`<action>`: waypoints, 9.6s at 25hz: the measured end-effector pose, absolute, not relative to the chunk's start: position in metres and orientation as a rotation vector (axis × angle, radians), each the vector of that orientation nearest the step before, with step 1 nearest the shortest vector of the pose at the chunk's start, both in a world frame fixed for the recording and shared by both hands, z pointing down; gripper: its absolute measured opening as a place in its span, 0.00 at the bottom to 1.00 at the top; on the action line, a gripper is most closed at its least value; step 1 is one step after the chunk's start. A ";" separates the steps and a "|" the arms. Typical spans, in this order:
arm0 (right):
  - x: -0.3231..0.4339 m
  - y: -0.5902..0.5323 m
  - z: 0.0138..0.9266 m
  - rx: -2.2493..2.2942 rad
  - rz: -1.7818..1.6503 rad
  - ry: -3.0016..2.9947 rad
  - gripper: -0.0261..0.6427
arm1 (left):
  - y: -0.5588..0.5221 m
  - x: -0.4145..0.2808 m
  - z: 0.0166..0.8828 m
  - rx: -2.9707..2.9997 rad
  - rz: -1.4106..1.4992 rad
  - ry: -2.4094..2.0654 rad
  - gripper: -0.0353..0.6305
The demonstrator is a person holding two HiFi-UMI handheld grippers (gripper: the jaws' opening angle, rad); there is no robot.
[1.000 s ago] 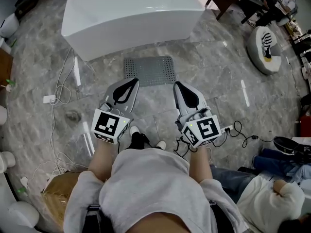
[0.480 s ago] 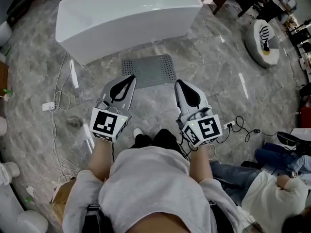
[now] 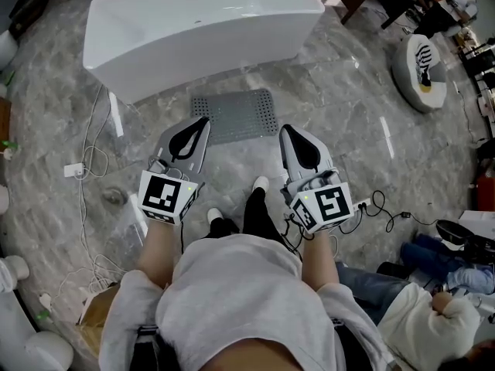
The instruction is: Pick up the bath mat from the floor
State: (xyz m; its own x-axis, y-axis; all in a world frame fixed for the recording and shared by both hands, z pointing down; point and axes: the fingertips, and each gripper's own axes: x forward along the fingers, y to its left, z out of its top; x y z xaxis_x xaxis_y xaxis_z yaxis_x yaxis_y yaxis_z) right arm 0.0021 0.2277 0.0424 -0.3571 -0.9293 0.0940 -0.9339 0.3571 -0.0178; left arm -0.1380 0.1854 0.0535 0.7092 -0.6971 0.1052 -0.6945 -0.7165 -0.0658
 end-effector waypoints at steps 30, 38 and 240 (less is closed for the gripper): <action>0.133 0.073 0.049 1.471 0.118 -2.694 0.04 | 0.069 -0.015 0.054 -2.736 -0.214 1.478 0.06; 0.129 0.050 0.056 1.444 0.155 -2.708 0.04 | 0.054 -0.023 0.061 -2.729 -0.249 1.525 0.05; 0.284 -0.166 1.084 1.544 0.819 -2.017 0.56 | -0.174 -0.224 1.068 -2.698 -1.320 2.015 0.57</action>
